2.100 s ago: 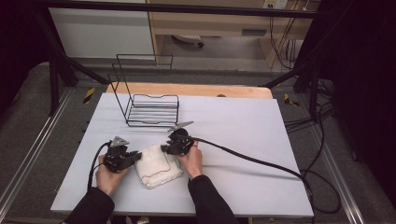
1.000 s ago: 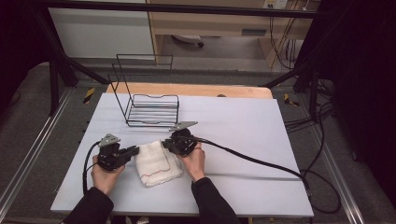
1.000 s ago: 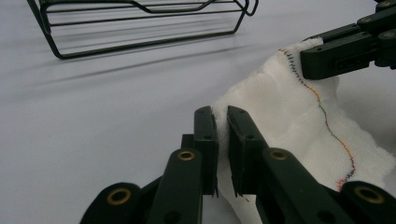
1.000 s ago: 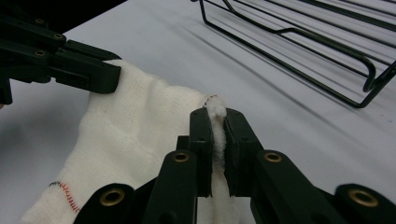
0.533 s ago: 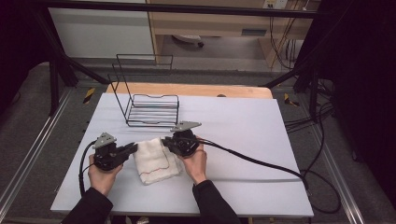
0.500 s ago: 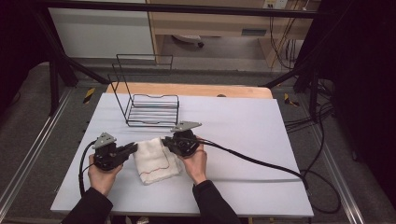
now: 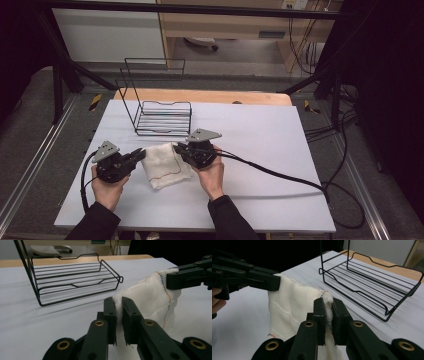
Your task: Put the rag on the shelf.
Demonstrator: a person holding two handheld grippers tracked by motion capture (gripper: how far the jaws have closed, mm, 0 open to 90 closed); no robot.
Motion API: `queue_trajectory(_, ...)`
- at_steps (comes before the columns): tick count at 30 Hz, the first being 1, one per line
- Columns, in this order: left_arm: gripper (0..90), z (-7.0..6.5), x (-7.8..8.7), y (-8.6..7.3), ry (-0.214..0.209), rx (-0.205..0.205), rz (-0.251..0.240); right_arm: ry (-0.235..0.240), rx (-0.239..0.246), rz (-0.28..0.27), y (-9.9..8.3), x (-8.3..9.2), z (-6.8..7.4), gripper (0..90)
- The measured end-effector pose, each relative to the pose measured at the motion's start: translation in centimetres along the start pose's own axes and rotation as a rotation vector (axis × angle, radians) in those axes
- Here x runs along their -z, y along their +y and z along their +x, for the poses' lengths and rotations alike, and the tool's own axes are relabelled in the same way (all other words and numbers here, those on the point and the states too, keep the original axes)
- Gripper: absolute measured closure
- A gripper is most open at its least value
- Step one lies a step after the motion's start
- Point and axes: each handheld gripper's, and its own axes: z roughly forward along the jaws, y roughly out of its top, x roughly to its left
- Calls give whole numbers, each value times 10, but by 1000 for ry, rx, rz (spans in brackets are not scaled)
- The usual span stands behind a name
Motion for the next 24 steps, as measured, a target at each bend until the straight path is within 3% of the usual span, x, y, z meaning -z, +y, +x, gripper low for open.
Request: queue_trajectory(24,821,-12,15,20,-11,-22,-142,-16,28,-162,17,28,6,829)
